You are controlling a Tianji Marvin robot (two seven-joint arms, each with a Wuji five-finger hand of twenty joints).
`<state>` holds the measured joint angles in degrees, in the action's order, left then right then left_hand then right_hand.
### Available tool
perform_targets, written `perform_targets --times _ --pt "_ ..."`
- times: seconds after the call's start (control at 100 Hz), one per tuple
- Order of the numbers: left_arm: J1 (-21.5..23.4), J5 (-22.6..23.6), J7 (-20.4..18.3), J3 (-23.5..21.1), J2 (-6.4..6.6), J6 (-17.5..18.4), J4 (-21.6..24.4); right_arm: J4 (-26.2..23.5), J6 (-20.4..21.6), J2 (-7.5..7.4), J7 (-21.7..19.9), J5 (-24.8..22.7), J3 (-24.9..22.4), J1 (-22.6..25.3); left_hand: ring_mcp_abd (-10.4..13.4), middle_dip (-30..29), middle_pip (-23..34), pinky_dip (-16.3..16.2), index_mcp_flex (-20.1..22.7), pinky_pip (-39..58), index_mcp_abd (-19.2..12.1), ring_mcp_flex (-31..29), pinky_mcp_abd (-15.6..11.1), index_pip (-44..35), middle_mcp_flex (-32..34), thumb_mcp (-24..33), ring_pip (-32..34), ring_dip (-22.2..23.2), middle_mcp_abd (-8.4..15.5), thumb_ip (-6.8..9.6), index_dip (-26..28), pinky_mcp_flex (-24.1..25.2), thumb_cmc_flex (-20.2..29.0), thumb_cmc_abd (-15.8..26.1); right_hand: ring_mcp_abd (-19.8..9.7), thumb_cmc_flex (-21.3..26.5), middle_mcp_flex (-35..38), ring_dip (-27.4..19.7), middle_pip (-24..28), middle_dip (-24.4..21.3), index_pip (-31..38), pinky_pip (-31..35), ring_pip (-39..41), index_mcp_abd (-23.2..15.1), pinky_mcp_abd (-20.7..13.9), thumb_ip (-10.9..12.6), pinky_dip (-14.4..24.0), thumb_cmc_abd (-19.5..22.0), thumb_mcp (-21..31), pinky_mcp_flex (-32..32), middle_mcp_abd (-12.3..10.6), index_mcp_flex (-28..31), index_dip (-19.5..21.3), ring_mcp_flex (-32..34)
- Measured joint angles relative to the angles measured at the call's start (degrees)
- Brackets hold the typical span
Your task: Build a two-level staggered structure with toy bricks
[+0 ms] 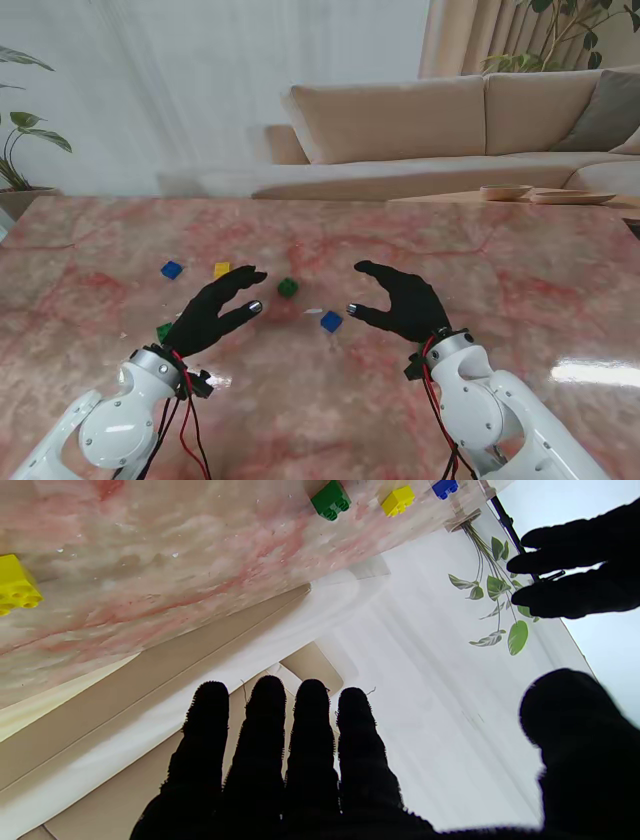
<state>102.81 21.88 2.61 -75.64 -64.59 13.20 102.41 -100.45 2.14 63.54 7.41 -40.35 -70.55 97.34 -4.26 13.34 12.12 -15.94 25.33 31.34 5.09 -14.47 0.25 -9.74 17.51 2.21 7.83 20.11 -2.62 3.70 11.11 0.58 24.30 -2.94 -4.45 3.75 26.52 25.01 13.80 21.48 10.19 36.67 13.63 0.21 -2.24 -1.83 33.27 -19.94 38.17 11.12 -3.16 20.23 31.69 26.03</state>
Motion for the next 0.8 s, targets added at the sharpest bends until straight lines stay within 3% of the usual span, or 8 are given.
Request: perform_targets --times 0.16,0.3,0.52,0.68,0.8 --pt "0.2 0.2 0.0 -0.4 0.04 0.4 0.1 1.2 -4.5 -0.29 1.7 -4.7 3.9 -1.7 0.0 0.0 0.0 0.0 0.0 0.0 0.0 0.0 0.0 0.0 0.0 0.0 0.0 0.0 0.0 0.0 0.0 0.0 0.0 0.0 -0.7 2.7 -2.8 12.1 10.3 13.8 4.1 5.3 18.5 0.2 0.0 0.0 14.1 -3.9 0.0 -3.3 -0.2 0.0 4.6 -4.0" --pt "0.3 0.2 0.5 -0.4 0.04 0.7 0.0 3.0 -9.0 -0.29 2.6 -6.3 7.3 -3.3 0.0 0.0 0.0 0.0 0.0 0.0 0.0 0.0 0.0 0.0 0.0 0.0 0.0 0.0 0.0 0.0 0.0 0.0 0.0 0.0 -1.5 2.7 -4.1 16.2 16.1 20.2 5.8 9.6 28.2 0.7 -0.1 0.0 21.6 -6.5 0.4 -5.5 -0.5 0.7 8.0 -6.3" --pt "0.4 0.2 0.6 -0.7 0.02 1.0 -0.2 6.6 -15.9 -0.07 4.2 -10.0 12.1 -6.4 0.0 0.0 0.0 0.0 0.0 0.0 0.0 0.0 0.0 0.0 0.0 0.0 0.0 0.0 0.0 0.0 0.0 0.0 0.0 0.0 -2.2 1.9 -4.4 16.9 21.0 25.1 9.6 11.1 31.7 0.1 -0.5 0.0 23.0 -8.0 2.1 -8.8 -2.0 1.7 13.2 -9.8" --pt "0.3 0.1 0.9 -0.8 -0.01 1.1 -0.5 5.5 -20.1 -0.16 0.3 -10.4 12.9 -6.5 0.0 0.0 0.0 0.0 0.0 0.0 0.0 0.0 0.0 0.0 0.0 0.0 0.0 0.0 0.0 0.0 0.0 0.0 0.0 0.0 -2.2 1.7 -5.6 16.9 21.2 25.7 9.8 11.1 31.3 0.1 -0.7 0.0 23.0 -9.5 3.6 -11.5 -2.1 1.7 13.9 -12.8" --pt "0.3 0.0 0.9 -0.8 -0.01 1.3 -0.8 5.7 -22.3 -0.46 0.1 -10.7 15.4 -7.7 0.0 0.0 0.0 0.0 0.0 0.0 0.0 0.0 0.0 0.0 0.0 0.0 0.0 0.0 0.0 0.0 0.0 0.0 0.0 0.0 -2.1 1.1 -5.7 16.9 21.2 25.7 9.8 11.1 31.3 0.3 -0.7 0.0 23.7 -9.8 4.3 -11.9 -2.1 1.7 14.6 -13.5"
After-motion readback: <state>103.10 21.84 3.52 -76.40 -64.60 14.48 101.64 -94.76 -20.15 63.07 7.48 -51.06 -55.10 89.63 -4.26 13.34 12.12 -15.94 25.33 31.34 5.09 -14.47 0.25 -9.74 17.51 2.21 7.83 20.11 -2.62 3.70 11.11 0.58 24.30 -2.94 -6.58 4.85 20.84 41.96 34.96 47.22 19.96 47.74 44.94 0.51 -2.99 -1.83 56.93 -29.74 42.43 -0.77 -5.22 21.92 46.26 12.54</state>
